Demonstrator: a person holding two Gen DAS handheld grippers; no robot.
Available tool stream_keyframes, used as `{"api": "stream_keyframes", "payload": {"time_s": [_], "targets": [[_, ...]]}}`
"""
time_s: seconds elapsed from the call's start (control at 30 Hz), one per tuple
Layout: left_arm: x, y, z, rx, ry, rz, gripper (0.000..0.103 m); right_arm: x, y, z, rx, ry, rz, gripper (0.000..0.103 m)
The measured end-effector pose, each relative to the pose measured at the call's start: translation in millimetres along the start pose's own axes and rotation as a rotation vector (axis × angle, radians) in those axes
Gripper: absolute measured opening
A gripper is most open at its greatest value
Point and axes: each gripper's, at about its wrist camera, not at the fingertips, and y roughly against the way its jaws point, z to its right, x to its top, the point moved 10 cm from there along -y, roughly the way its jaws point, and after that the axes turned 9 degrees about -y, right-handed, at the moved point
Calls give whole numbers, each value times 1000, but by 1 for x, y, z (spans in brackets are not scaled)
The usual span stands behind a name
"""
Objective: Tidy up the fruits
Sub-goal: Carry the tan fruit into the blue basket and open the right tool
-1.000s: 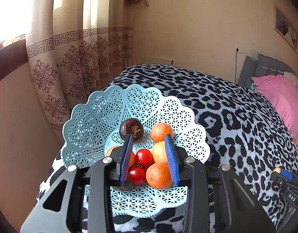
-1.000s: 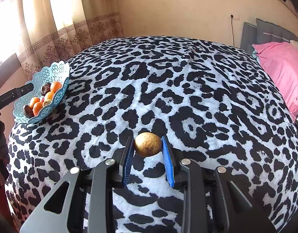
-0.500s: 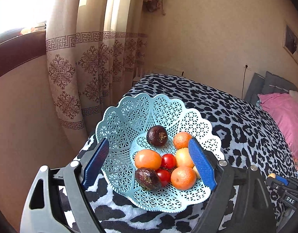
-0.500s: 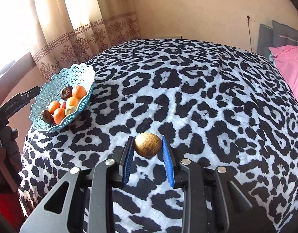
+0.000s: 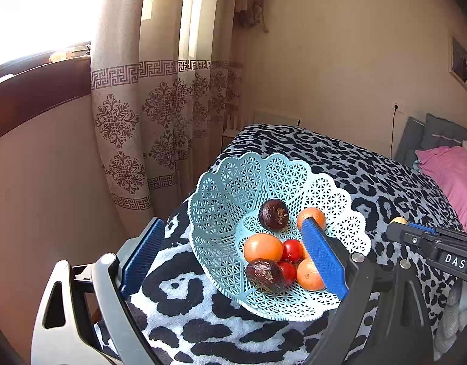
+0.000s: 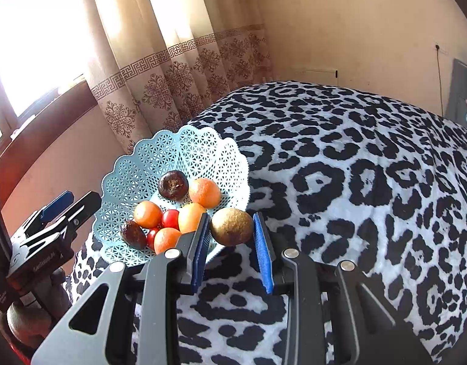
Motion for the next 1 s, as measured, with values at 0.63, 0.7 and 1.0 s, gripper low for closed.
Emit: {"api": "stream_keyframes", "payload": {"time_s": [0.63,0.7,1.0], "targets": [[1,4,-7,28,-3,8,97,9,-37,-8,-44,-2,-14,30],[2,5,-7,32,-6,10,98,8,-35,-8,-50,4,-7,30],[4,9,-7,41,-13,19,98,5,-22,-8,-113,45,34,40]]}}
